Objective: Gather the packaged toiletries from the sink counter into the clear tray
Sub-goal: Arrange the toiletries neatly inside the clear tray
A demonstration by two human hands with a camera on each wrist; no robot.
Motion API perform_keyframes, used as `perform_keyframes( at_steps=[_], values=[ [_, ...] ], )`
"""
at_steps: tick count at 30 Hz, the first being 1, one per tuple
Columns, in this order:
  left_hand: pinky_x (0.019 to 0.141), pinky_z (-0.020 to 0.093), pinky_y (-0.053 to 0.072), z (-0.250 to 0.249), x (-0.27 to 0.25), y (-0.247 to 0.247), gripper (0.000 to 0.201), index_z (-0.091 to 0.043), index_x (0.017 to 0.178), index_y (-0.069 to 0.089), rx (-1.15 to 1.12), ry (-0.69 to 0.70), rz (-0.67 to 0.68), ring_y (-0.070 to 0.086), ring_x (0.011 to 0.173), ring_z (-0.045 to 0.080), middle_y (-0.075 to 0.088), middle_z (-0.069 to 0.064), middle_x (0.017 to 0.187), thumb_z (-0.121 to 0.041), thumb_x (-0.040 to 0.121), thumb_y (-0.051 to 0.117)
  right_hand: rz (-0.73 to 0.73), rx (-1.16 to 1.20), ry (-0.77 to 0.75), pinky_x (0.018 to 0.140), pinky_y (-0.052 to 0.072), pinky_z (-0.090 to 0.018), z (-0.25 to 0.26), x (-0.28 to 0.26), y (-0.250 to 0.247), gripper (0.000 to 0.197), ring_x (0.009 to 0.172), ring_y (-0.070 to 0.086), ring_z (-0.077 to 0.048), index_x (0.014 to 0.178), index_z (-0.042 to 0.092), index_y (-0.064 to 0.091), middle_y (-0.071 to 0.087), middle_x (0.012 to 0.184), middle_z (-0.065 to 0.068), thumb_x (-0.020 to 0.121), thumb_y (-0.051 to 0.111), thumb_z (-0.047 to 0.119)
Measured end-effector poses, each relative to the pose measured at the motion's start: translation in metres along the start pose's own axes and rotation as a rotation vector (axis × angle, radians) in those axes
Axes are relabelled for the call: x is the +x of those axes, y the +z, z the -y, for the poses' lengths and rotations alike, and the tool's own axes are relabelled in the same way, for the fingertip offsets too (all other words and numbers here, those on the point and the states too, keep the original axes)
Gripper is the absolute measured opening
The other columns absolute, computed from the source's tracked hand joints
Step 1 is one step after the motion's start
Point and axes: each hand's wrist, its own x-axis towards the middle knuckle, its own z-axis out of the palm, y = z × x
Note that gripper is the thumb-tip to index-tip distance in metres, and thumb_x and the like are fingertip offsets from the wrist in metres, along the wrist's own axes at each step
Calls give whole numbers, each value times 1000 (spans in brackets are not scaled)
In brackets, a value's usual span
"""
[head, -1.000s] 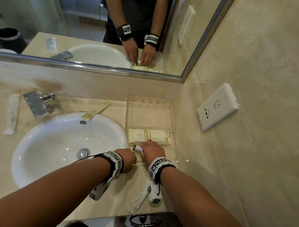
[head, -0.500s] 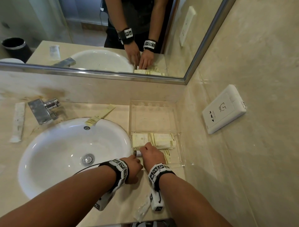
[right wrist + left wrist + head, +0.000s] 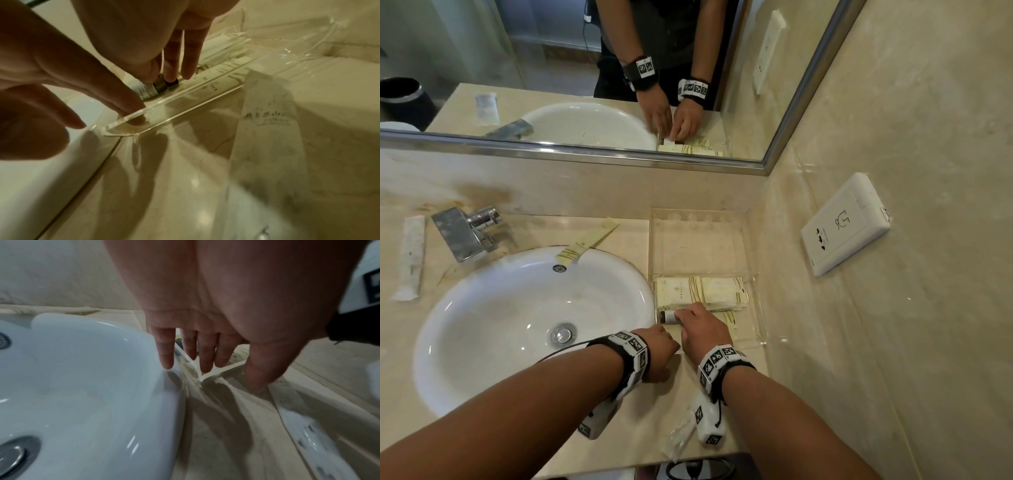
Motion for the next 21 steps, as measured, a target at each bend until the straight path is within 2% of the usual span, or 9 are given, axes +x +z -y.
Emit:
perform_keyframes(
  at_steps=[4,7,10,14,17,21],
  values=[
    [94,45,51,3,-6,-7,42,-23,124,58,-86,-25,-53,51,118,26,59,4,124,-37,84,55,-3,-19,30,73,53,-36,-7,-9,-13,36,92,63,-24,125,27,63,57,122,-1,91,55,16],
    [94,42,52,6,-9,-19,43,-29,128,57,-179,-85,-139,56,115,24,59,3,128,-38,86,54,33,-49,46,81,53,-36,-14,-14,-29,42,100,62,-22,135,29,57,55,126,1,94,54,19],
    [94,40,51,7,-11,-29,45,-28,134,54,-261,-142,-203,58,115,26,60,5,130,-35,90,52,57,-41,86,85,52,-35,-22,-21,-37,44,107,60,-20,136,31,56,55,129,2,94,53,20],
    [98,36,47,5,-14,-37,43,-25,135,54,-310,-139,-259,56,120,26,58,4,134,-32,93,50,50,-26,153,92,50,-33,-33,-38,-42,41,117,58,-18,134,32,57,53,136,3,95,53,20],
    [104,36,44,4,-18,-32,43,-24,136,53,-331,-81,-277,52,126,23,55,1,140,-32,94,48,32,-39,248,92,51,-33,-37,-56,-41,39,113,60,-19,132,32,58,54,134,2,96,52,19],
    [104,36,43,4,-28,-26,40,-25,134,54,-333,-38,-286,50,127,22,54,1,140,-32,95,47,29,-23,364,89,50,-31,-29,-81,-34,37,107,61,-19,129,32,60,55,130,1,96,51,17]
  ],
)
